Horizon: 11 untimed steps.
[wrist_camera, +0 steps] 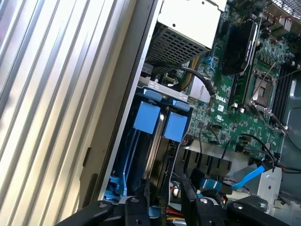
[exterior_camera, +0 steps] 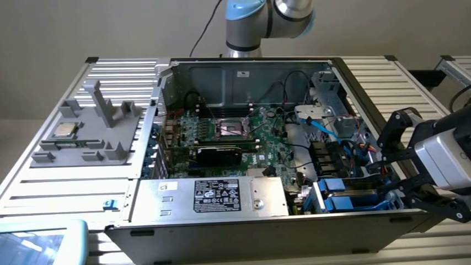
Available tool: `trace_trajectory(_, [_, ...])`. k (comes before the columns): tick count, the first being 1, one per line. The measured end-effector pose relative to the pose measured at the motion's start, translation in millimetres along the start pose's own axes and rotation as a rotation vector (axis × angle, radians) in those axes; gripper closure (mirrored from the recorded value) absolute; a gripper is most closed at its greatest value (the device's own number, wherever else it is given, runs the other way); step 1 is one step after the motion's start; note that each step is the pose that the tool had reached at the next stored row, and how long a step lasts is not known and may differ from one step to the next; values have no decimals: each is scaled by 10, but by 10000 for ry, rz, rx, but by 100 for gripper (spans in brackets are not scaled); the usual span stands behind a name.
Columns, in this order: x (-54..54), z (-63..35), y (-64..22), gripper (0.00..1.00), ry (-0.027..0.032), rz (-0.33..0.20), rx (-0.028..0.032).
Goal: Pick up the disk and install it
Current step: 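Insert the first disk wire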
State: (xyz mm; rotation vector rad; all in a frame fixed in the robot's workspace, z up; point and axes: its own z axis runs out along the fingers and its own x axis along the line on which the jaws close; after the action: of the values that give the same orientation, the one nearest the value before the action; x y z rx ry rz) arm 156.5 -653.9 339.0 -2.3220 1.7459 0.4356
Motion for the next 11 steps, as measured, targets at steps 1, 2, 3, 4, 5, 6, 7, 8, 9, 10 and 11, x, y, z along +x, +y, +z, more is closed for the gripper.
trace_trajectory(1, [2,5,0,62,-23,-3,7])
trace_trajectory(2, [3,10,0,62,-44,-6,14])
trace_trajectory(3, [5,14,-1,62,-58,-8,18])
trace_trajectory(4, [6,15,0,62,-72,-9,22])
trace_trajectory(5, [6,17,0,62,-85,-11,25])
trace_trajectory(6, [6,17,0,62,-94,-12,28])
trace_trajectory(7, [6,17,0,62,-97,-12,29])
trace_trajectory(8, [6,18,0,62,-97,-12,28])
trace_trajectory(9, [7,18,0,62,-99,-12,28])
trace_trajectory(10, [7,18,0,62,-100,-12,28])
trace_trajectory(11, [7,19,0,62,-100,-13,29])
